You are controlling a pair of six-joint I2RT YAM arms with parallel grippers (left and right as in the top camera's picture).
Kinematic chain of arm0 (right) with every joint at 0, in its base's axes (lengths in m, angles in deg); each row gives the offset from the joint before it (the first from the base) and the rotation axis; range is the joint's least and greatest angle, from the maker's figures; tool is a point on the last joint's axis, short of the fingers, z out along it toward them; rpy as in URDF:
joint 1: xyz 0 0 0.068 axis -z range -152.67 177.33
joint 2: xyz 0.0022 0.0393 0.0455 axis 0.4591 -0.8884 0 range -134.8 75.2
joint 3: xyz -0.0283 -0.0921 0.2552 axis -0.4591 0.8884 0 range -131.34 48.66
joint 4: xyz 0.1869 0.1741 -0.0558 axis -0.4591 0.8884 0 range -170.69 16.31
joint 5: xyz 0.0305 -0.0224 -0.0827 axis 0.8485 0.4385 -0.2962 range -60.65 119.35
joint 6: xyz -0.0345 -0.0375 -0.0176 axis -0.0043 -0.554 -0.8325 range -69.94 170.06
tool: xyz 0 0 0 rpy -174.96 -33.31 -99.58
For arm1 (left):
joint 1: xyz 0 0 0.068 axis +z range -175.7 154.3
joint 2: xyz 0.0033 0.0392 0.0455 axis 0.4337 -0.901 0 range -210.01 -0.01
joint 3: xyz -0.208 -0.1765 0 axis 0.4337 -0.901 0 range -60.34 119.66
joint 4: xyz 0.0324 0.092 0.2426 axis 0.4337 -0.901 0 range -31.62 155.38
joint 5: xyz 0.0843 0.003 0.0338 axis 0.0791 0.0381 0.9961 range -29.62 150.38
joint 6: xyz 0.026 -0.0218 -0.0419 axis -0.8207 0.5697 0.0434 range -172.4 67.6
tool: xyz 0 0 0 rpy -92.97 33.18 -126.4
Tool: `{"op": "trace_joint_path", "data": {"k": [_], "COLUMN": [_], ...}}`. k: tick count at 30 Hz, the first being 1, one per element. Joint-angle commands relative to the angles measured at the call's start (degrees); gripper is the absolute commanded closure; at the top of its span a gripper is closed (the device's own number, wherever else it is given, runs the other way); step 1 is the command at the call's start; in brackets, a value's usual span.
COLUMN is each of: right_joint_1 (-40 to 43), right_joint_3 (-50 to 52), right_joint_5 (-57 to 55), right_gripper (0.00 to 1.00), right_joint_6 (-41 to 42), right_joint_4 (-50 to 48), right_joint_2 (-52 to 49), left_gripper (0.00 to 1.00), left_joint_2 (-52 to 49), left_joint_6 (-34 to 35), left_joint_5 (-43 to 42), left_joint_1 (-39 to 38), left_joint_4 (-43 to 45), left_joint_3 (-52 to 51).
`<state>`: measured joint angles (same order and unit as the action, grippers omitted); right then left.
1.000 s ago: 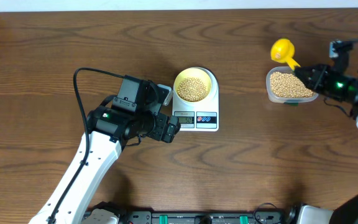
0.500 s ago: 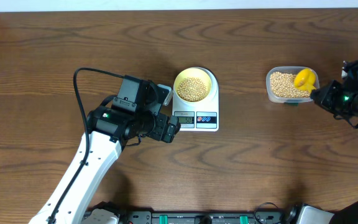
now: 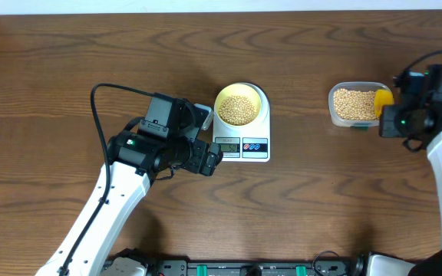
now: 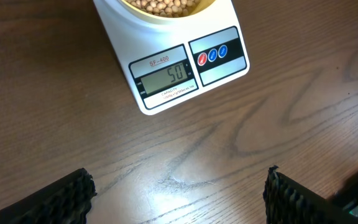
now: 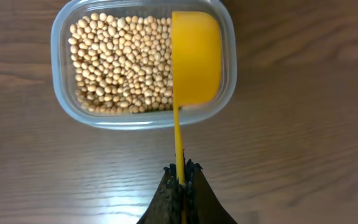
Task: Scoop item into bowl and weigh 50g on scale
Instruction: 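Lower the scoop into the tub and release it with the right gripper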
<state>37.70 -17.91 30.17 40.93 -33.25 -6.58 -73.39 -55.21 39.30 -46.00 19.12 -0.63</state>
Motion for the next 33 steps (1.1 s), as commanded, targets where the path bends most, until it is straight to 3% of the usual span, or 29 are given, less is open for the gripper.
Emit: {"op": "trace_joint_path", "data": {"k": [1,8,11,16,21,33], "right_joint_1": [-2.38,-4.09,-3.85,-2.1,-0.57,1.97], "right_joint_3": [-0.57,-0.55,-0.55,-0.48,-0.44,-0.42], "right_joint_5": [-6.93,-6.88,-5.77,6.99,13.75,13.68], "right_gripper": [0.99,0.99,0.99,0.99,0.99,0.99], "right_joint_6": [-2.32,-1.73,2.38,6.27,14.58,29.94], "right_joint_4": [-0.39,-0.24,-0.28,-0.44,-0.44,-0.26], "right_joint_2": [0.44,0.44,0.39,0.11,-1.16,-6.86], "left_gripper": [0.11,0.11,0.11,0.11,0.11,0.11], "left_joint_2": [0.79,0.79,0.79,0.79,0.79,0.79], "left_joint_6": [0.09,0.09,0.09,0.09,0.09,0.09], "left_joint_5": [-0.52,-0.52,-0.52,-0.52,-0.52,-0.52], "left_joint_1": [0.24,0.24,0.24,0.24,0.24,0.24], "left_joint_4": [-0.15,-0.15,-0.15,-0.15,-0.15,-0.15], "left_joint_3": [-0.52,-0.52,-0.52,-0.52,-0.52,-0.52]}}
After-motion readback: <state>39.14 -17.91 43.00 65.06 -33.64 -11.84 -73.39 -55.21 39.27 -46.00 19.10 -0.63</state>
